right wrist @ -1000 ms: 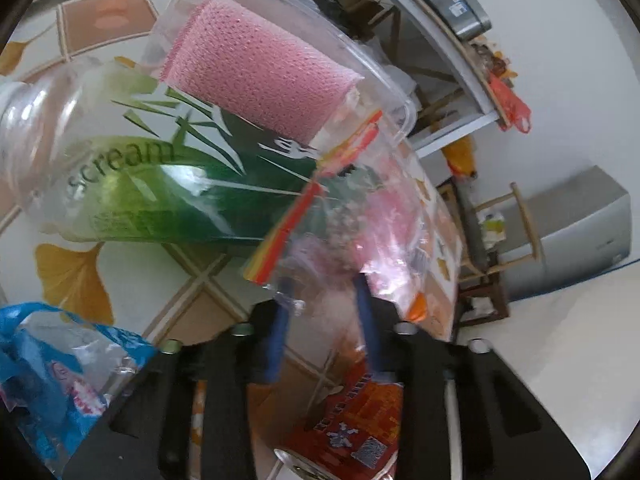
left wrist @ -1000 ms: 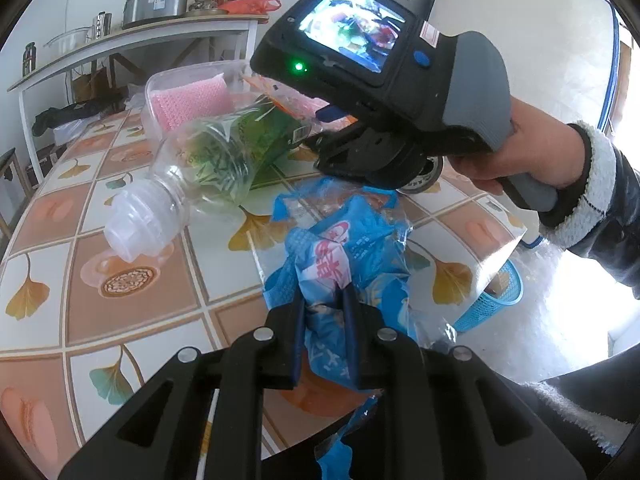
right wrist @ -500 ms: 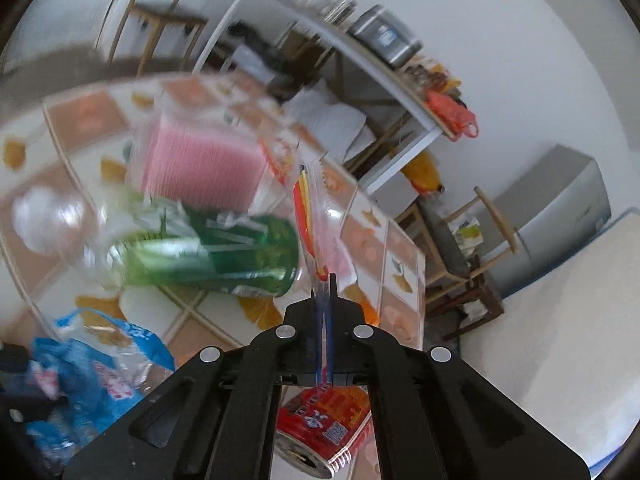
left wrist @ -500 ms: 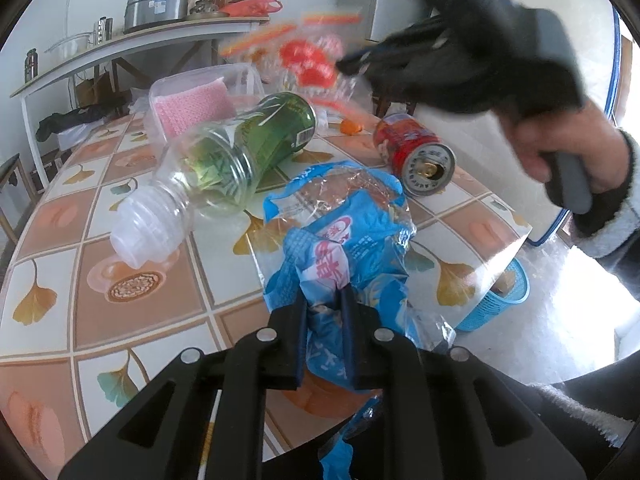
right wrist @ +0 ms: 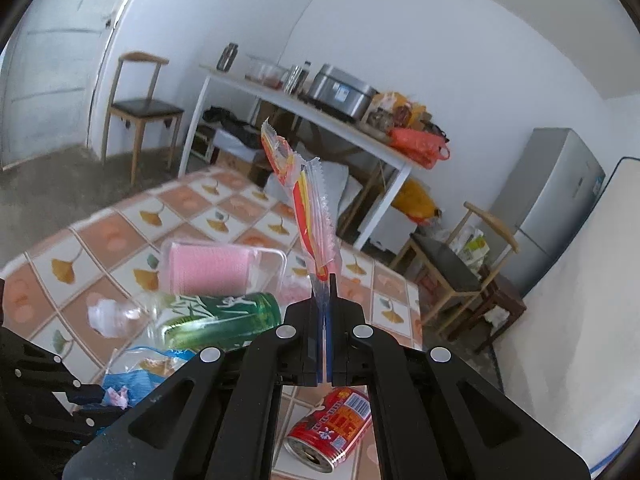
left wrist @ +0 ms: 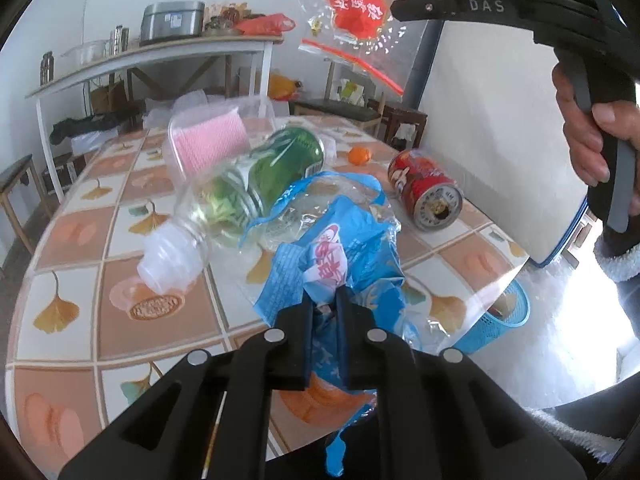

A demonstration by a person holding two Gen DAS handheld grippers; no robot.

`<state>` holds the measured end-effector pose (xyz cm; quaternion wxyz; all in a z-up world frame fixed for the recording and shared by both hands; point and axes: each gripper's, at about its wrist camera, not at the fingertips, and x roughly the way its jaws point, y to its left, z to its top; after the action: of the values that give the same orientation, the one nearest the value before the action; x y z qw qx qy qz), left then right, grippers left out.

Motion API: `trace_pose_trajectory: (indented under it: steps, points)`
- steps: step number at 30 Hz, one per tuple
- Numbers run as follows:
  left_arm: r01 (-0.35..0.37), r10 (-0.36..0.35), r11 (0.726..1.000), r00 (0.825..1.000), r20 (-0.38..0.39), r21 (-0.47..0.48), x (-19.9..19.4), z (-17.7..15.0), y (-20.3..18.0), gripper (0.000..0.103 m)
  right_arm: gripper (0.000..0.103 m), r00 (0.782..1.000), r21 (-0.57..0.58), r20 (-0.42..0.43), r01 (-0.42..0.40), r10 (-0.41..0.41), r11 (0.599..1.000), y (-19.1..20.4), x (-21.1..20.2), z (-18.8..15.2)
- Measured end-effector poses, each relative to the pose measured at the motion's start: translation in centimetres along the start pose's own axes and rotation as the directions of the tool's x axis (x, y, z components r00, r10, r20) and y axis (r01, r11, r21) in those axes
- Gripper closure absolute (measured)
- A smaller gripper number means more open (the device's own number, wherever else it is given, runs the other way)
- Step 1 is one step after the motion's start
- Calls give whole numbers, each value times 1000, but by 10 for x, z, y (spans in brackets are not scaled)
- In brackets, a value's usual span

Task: Collect trash
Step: 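Carry the blue bags and red-printed bag with both tools to the blue basket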

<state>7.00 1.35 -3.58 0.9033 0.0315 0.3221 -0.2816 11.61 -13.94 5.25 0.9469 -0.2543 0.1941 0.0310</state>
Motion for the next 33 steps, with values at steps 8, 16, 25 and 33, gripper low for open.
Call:
trace_pose_trajectory:
  steps: [8, 16, 25, 33]
  points:
    - [0, -2, 1000, 997, 82, 15, -29, 17, -16, 94, 103, 999, 54, 54, -5, 2, 999, -10, -24, -3]
    - [31, -39, 998, 984, 171, 51, -58, 50, -36, 95, 103, 992, 131, 119, 12, -28, 991, -32, -56, -7]
    - [140, -163, 983, 964, 210, 121, -53, 94, -74, 95, 103, 985, 205, 108, 113, -138, 972, -76, -78, -28]
    - [298, -327, 936, 933, 152, 186, -18, 135, -128, 95, 103, 968, 301, 31, 227, -247, 926, -125, -94, -70]
